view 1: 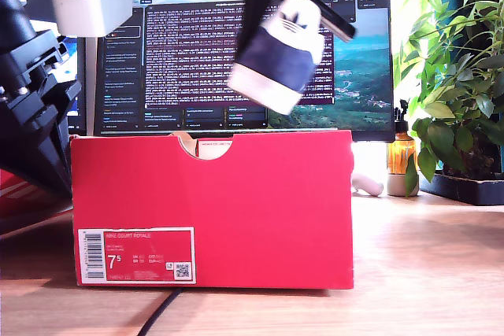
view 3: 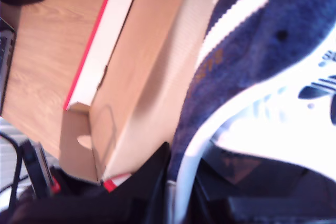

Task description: Pack the blue shoes by picking the first shoe and placing it inside the red shoebox, left side, then picking and rotating the second shoe and placing it in the shoebox

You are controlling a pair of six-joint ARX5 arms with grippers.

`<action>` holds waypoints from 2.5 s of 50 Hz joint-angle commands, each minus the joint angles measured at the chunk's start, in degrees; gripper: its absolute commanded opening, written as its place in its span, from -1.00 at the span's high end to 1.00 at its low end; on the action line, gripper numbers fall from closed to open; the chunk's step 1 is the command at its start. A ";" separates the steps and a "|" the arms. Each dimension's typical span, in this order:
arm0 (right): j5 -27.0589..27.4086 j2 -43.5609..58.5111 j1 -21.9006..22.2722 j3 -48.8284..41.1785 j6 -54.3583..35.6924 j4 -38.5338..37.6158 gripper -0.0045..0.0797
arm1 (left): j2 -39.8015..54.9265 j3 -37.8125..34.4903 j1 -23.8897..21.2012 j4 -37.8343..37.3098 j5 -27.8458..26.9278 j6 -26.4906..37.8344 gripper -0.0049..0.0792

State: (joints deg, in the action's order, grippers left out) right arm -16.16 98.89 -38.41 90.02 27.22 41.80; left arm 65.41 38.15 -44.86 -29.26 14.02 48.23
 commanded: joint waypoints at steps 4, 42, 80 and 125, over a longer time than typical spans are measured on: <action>-0.39 4.22 -0.59 1.62 1.49 -2.14 0.92 | 0.26 0.24 -0.15 1.07 0.81 0.22 0.93; -3.04 10.10 -6.32 1.62 10.47 -7.06 0.92 | 0.26 0.24 -0.15 4.48 1.46 0.24 0.93; -1.88 15.85 -5.70 1.60 10.25 -8.31 0.92 | 0.15 0.24 -2.86 1.90 3.15 0.26 0.93; -5.09 13.16 -4.13 6.03 7.74 -3.28 0.20 | 0.15 0.24 -4.66 0.11 2.97 0.20 0.93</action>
State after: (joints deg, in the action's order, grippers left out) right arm -20.97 115.61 -42.78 93.47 35.94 38.48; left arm 65.39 38.15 -49.32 -29.21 17.06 48.25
